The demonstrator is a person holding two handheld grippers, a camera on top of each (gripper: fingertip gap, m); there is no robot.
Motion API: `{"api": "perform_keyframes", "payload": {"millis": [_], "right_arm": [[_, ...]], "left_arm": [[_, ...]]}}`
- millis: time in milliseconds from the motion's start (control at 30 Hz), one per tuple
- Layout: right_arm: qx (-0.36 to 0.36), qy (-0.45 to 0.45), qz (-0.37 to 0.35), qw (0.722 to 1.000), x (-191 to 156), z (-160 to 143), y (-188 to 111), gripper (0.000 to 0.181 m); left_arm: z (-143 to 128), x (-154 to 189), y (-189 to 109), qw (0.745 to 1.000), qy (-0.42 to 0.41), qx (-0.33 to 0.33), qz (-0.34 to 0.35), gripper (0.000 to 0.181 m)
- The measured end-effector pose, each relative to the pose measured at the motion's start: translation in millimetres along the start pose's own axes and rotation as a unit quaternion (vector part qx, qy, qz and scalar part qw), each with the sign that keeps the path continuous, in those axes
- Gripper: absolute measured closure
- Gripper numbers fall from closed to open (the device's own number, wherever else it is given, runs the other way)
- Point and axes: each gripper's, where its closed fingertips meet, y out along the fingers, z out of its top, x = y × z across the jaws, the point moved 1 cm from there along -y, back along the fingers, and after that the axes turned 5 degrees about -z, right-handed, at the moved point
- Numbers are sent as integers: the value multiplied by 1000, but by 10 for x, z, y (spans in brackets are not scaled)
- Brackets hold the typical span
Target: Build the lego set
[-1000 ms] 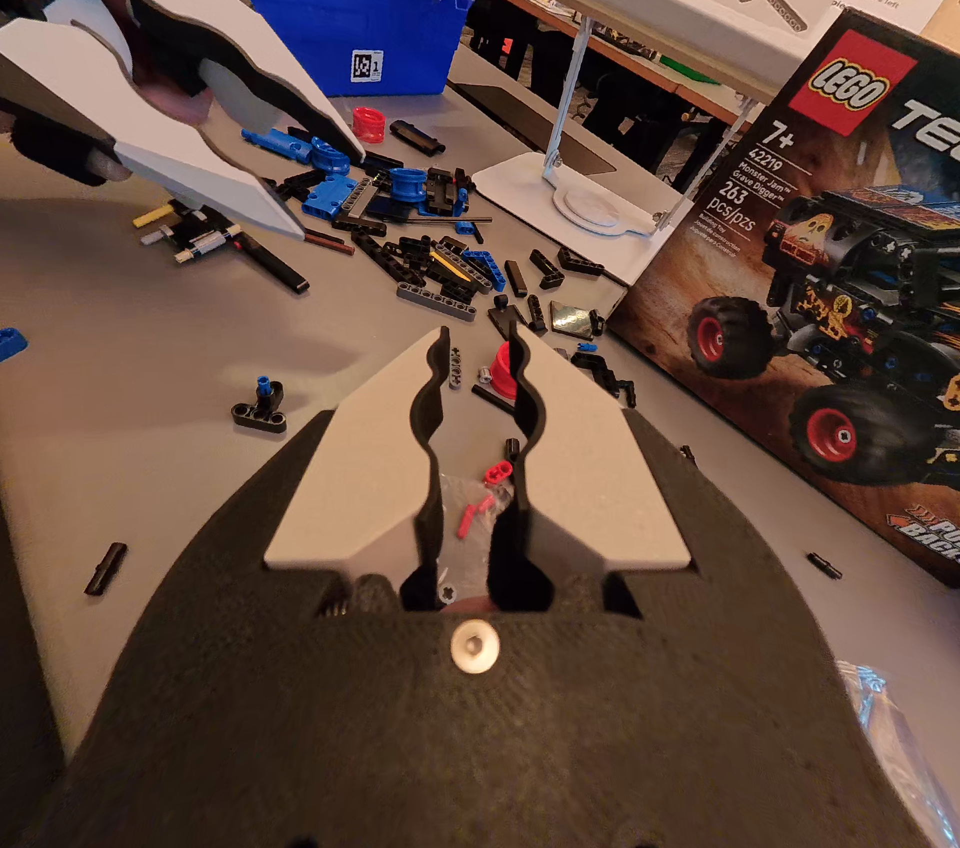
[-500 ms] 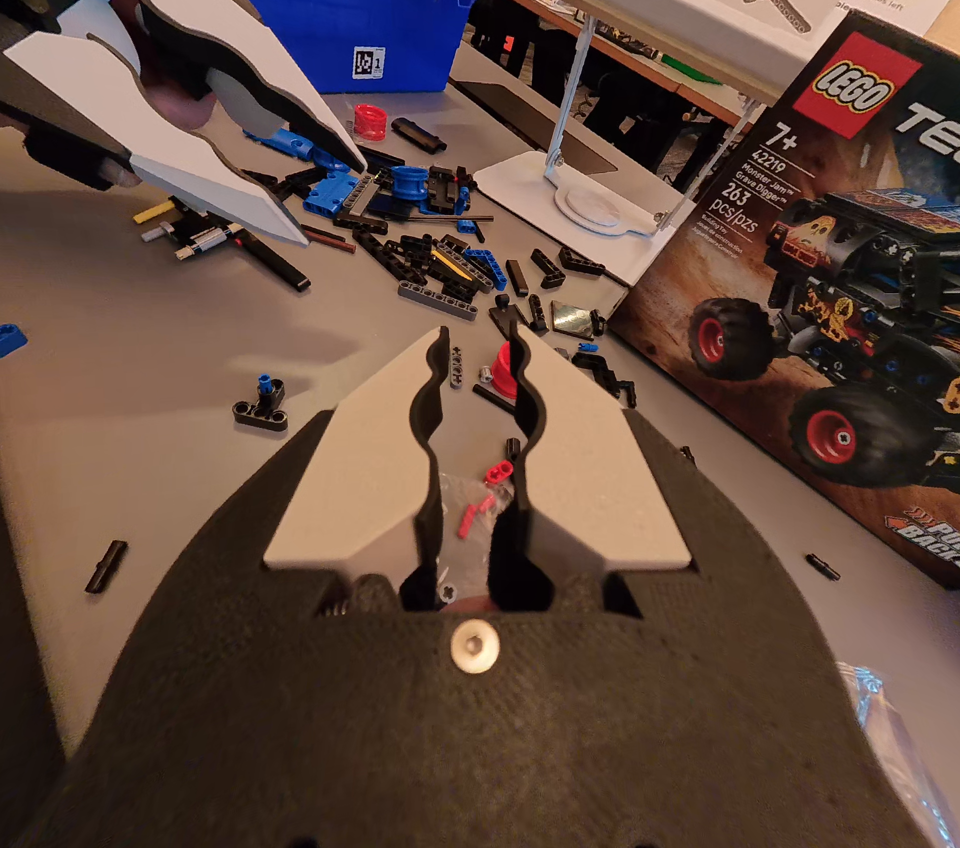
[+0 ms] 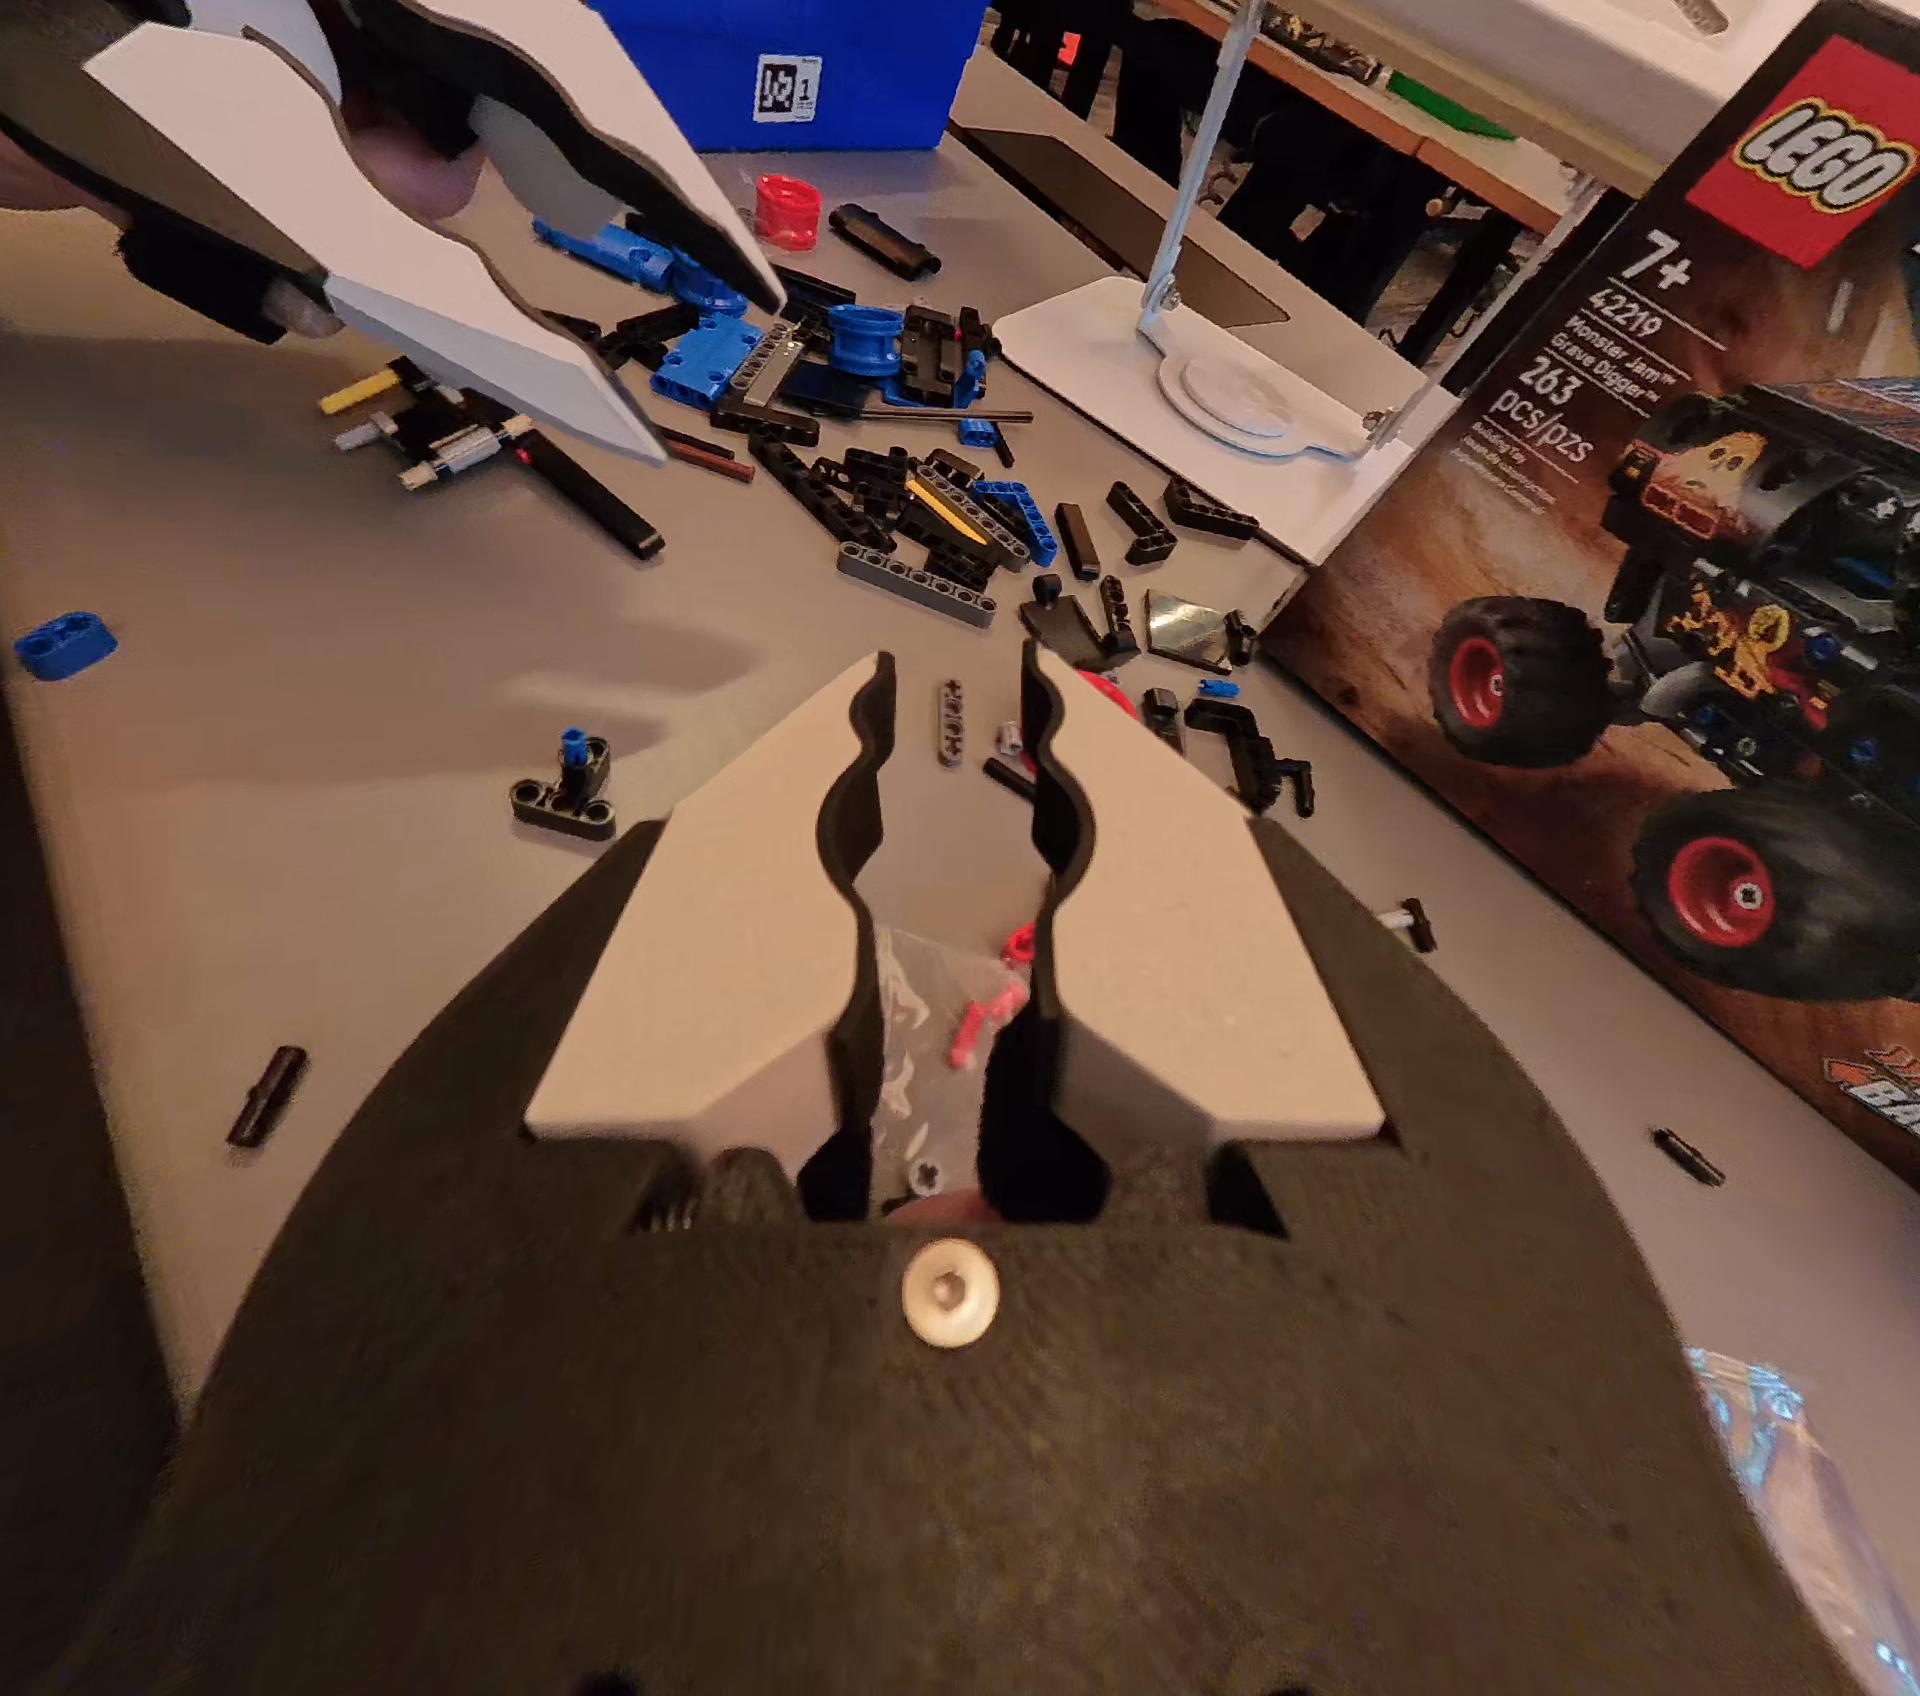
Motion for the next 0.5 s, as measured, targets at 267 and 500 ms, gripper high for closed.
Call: {"api": "perform_keyframes", "payload": {"millis": [267,500], "right_arm": [[-96,-38,120,987,-448,-166,-91,155],[-187,-72,203,959,-871,-370,-34,151]], "left_arm": [[9,-137,-94,1000,-10,6,22,136],[9,-152,-114,1000,-5,2,25,137]]}}
